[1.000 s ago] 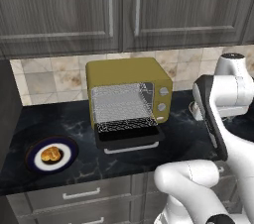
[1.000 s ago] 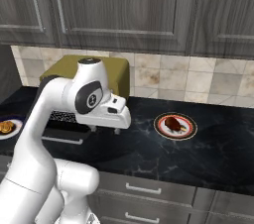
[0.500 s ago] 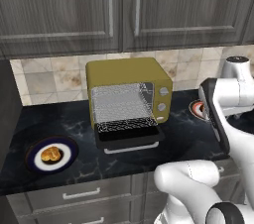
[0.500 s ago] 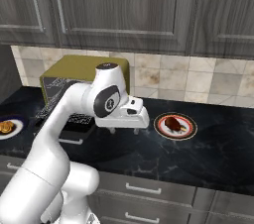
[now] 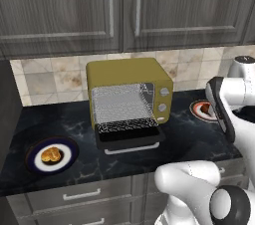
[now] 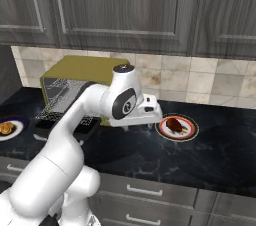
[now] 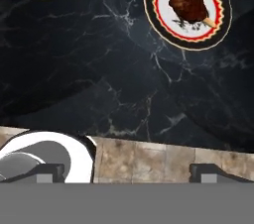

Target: Open the toaster oven door. Place the bread on the top rack in the toaster oven and place the steak on the bottom rack.

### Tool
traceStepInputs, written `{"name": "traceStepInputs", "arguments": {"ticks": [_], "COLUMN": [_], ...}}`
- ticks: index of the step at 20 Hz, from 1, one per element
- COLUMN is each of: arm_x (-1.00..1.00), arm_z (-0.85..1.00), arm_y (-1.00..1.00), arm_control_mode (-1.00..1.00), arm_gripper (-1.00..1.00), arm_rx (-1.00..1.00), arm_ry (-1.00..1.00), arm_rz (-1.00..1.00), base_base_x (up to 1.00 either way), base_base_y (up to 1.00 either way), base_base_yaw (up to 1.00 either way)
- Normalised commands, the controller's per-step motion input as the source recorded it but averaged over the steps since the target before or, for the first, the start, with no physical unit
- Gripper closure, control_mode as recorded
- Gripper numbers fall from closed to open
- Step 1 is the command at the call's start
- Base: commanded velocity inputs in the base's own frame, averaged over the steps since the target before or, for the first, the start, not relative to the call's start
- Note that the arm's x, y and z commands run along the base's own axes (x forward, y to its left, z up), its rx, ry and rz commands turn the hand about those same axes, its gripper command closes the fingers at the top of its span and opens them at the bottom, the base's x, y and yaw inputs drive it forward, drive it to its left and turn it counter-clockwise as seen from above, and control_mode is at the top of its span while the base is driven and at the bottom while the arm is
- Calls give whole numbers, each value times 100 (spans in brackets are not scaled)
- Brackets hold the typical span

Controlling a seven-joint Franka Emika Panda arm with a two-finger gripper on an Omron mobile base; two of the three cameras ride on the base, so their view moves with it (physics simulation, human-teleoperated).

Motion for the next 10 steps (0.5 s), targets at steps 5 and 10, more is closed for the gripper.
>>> {"name": "traceStepInputs", "arguments": {"ticks": [5, 10], "arm_x": [48, 54], "arm_z": [-15, -24], "arm_y": [-33, -17], "arm_control_mode": [-100, -100], "arm_gripper": [-100, -100], "arm_rx": [0, 0], "arm_ry": [-1, 0], "arm_rz": [25, 19], "base_base_x": [0, 0], "base_base_y": [0, 0], "base_base_yaw": [0, 0]}}
